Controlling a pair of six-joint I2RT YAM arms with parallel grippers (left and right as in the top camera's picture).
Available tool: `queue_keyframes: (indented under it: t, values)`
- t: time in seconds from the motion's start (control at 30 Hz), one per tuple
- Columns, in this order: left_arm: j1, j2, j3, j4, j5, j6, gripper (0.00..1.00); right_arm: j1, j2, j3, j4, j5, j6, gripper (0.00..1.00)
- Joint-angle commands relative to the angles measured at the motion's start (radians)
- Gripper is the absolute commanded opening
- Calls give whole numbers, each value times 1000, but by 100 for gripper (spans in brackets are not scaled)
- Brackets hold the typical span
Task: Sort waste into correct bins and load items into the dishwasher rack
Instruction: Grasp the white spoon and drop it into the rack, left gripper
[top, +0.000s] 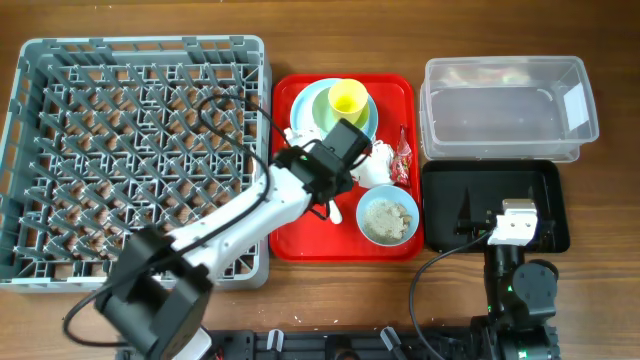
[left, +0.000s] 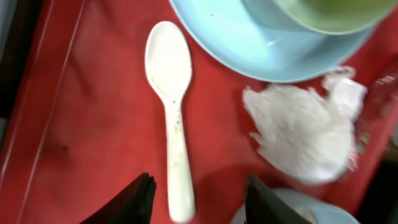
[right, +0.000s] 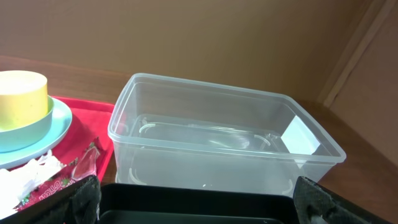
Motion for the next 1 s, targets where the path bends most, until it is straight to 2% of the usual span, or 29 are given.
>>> queue_keyframes:
  t: [0.0, 0.1, 0.23, 0.27, 0.33, 0.4, 0.43, 0.5, 0.53, 0.6, 0.67, 0.7, 0.77, 0.93, 0.97]
  values:
    - [-10, 97, -9, 43, -78, -76, 45, -3, -4, 1, 3, -8, -1, 100]
    - [-6, 165, -9, 89, -103, -76, 44, -3, -4, 1, 3, -8, -2, 100]
    - [-9, 235, -9, 102, -101, -75, 32, -3, -4, 1, 3, -8, -2, 100]
    - [-9, 253, -9, 102, -102, -75, 27, -3, -4, 1, 3, -8, -2, 100]
    - [-6, 253, -9, 76, -114, -55, 4, -3, -4, 1, 3, -8, -2, 100]
    - [-1, 211, -4, 42, -147, -55, 4, -3, -4, 1, 3, -8, -2, 100]
    - [0, 124, 6, 5, -183, -11, 4, -3, -4, 1, 3, -8, -2, 100]
    - [0, 5, 12, -10, -191, 96, 4, -3, -4, 1, 3, -8, -2, 100]
    - [2, -91, 12, -28, -192, 201, 4, -3, -4, 1, 3, -8, -1, 100]
    - [17, -246, 12, -81, -202, 329, 4, -3, -4, 1, 3, -8, -2, 100]
    - [63, -377, 12, -157, -224, 419, 4, -3, -4, 1, 3, -8, -2, 100]
    - [111, -435, 12, -205, -226, 509, 4, -3, -4, 1, 3, -8, -2, 100]
    - [220, -472, 11, -280, -277, 646, 4, -3, -4, 1, 3, -8, -2, 100]
    - [436, -363, 10, -349, -311, 653, 4, -3, -4, 1, 3, -8, -2, 100]
    - [467, -313, 10, -347, -287, 702, 4, -3, -4, 1, 3, -8, -2, 100]
